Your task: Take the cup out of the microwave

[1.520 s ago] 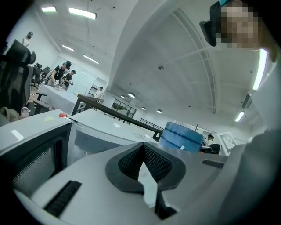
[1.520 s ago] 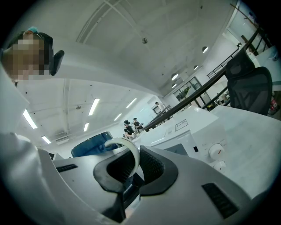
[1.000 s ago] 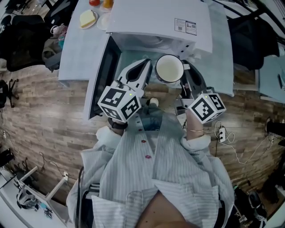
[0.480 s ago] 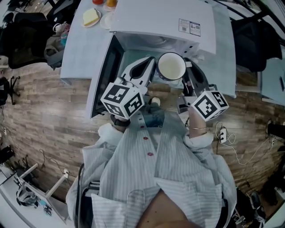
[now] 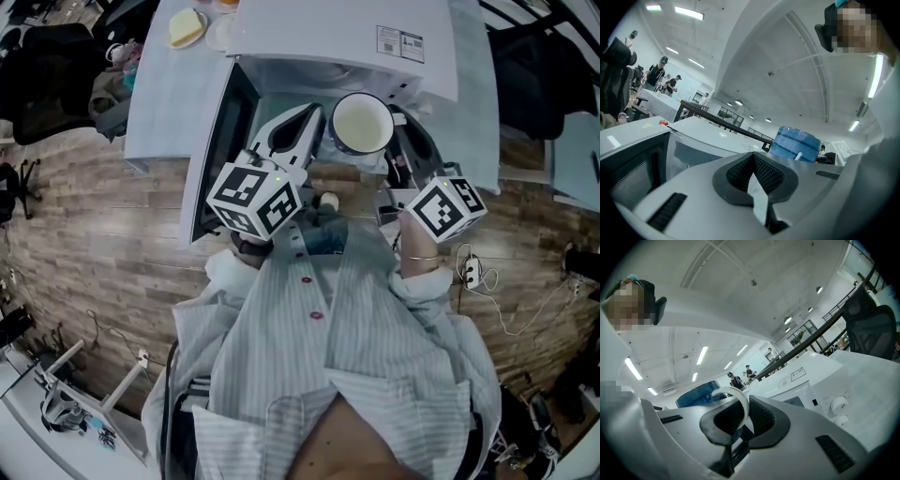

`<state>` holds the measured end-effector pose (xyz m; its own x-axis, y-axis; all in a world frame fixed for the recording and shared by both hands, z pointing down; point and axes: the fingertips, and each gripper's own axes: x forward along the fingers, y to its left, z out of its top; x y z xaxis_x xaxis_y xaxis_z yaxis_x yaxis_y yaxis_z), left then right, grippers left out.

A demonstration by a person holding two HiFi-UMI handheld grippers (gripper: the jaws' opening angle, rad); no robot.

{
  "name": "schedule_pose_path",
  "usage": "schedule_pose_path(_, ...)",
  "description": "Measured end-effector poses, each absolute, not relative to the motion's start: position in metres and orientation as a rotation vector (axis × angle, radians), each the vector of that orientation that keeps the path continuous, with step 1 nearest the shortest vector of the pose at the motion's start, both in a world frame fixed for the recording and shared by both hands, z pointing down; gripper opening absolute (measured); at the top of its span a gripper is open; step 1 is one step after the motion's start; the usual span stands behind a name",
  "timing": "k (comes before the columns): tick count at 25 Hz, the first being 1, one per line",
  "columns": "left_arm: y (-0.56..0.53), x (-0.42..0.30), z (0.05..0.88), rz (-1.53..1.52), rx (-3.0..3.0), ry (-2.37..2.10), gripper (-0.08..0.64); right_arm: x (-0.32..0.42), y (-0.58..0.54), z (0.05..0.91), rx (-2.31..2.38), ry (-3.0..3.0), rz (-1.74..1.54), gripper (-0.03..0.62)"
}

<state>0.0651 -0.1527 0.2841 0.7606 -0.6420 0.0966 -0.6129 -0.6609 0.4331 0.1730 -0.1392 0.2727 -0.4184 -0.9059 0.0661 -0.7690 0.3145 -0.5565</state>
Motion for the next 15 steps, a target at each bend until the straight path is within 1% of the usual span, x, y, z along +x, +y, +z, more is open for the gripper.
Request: schedule_pose_path(15, -0.166, 0.061, 0.281, -0.082, 2.440, -0.791, 0.008, 0.175, -0.135, 0.278, -1.525, 2.344, -0.795, 0.052)
